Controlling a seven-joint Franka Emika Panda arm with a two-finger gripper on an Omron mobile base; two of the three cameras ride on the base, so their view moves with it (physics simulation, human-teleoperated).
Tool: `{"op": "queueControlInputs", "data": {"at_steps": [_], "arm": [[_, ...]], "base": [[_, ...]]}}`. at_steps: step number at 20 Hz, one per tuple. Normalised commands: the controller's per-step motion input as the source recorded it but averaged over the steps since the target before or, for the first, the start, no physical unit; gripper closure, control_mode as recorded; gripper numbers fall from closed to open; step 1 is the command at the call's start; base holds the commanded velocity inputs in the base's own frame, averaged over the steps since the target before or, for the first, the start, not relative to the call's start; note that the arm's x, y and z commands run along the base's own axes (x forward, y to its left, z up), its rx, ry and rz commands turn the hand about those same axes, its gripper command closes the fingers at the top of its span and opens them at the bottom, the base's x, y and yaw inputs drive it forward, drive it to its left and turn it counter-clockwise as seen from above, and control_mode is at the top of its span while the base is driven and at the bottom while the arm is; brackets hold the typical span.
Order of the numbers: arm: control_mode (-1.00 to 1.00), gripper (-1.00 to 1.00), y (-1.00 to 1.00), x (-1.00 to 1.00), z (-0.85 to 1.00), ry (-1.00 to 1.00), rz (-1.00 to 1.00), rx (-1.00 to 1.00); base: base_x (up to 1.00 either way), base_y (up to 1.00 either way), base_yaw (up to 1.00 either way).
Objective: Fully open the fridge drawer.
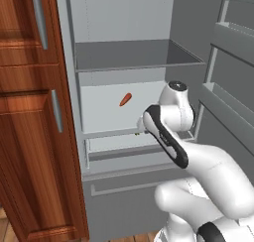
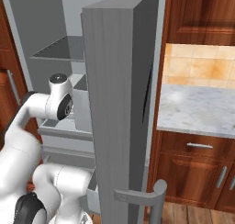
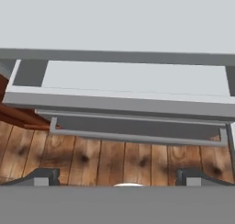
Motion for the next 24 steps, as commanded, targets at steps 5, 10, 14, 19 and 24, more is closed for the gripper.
{"op": "queueControlInputs", "data": {"at_steps": [5, 10, 14, 19, 24], "arm": [[-1.00, -1.00, 0.04, 0.36, -0.43, 0.00, 0.00, 0.00], [-1.00, -1.00, 0.08, 0.32, -0.37, 0.00, 0.00, 0.00], [-1.00, -1.00, 0.16, 0.27, -0.33, 0.00, 0.00, 0.00], [-1.00, -1.00, 0.15, 0.22, -0.27, 0.00, 0.00, 0.00], [-1.00, -1.00, 0.04, 0.09, -0.33, 0.01, 0.00, 0.00]], "base": [[0.00, 0.00, 0.00], [0.00, 0.00, 0.00], [0.00, 0.00, 0.00], [0.00, 0.00, 0.00], [0.00, 0.00, 0.00]]}}
